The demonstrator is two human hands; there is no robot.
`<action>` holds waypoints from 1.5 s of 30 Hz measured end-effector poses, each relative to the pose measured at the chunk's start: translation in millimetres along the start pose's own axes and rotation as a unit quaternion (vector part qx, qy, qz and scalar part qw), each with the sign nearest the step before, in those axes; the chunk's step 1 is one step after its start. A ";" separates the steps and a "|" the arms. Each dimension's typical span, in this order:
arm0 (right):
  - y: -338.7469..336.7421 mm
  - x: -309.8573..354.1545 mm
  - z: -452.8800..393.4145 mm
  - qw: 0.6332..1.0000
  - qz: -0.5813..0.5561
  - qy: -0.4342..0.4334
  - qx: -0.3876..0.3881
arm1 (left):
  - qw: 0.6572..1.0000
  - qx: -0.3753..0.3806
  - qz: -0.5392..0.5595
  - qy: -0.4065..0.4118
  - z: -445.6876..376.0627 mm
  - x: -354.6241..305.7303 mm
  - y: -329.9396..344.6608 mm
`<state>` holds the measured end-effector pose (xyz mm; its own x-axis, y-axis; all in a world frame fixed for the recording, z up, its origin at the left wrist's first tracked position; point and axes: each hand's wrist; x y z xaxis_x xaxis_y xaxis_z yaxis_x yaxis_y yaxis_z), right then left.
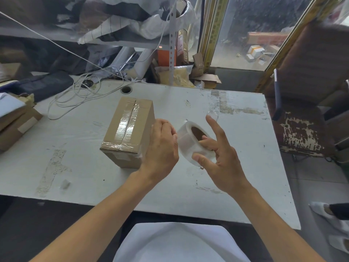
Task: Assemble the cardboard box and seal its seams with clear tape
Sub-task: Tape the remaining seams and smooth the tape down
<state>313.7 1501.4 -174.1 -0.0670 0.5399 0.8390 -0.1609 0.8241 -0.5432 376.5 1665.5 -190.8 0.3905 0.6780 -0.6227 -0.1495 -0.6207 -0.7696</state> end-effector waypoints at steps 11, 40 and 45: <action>-0.3 -0.8 -0.4 0.999 -0.020 0.039 0.023 | 0.998 0.036 -0.044 0.026 -5.2 6.7 -0.4; -7.2 2.7 -0.5 0.999 -0.023 0.045 0.014 | 0.993 -0.028 0.107 -0.041 2.1 -8.9 -7.8; -2.0 1.4 0.7 0.999 -0.005 0.030 0.014 | 0.987 0.032 0.124 -0.099 0.1 -8.6 -6.1</action>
<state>313.2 1500.3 -171.8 -0.0072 0.5418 0.8405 -0.1890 0.8246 -0.5332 374.0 1663.4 -180.8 0.1500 0.5767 -0.8031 -0.2781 -0.7548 -0.5940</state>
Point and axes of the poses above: each hand's wrist, its own z-axis away from the middle knuckle, its own y-axis out of the palm, x = y × z, and after that the axes turned 14 degrees about x, right-handed
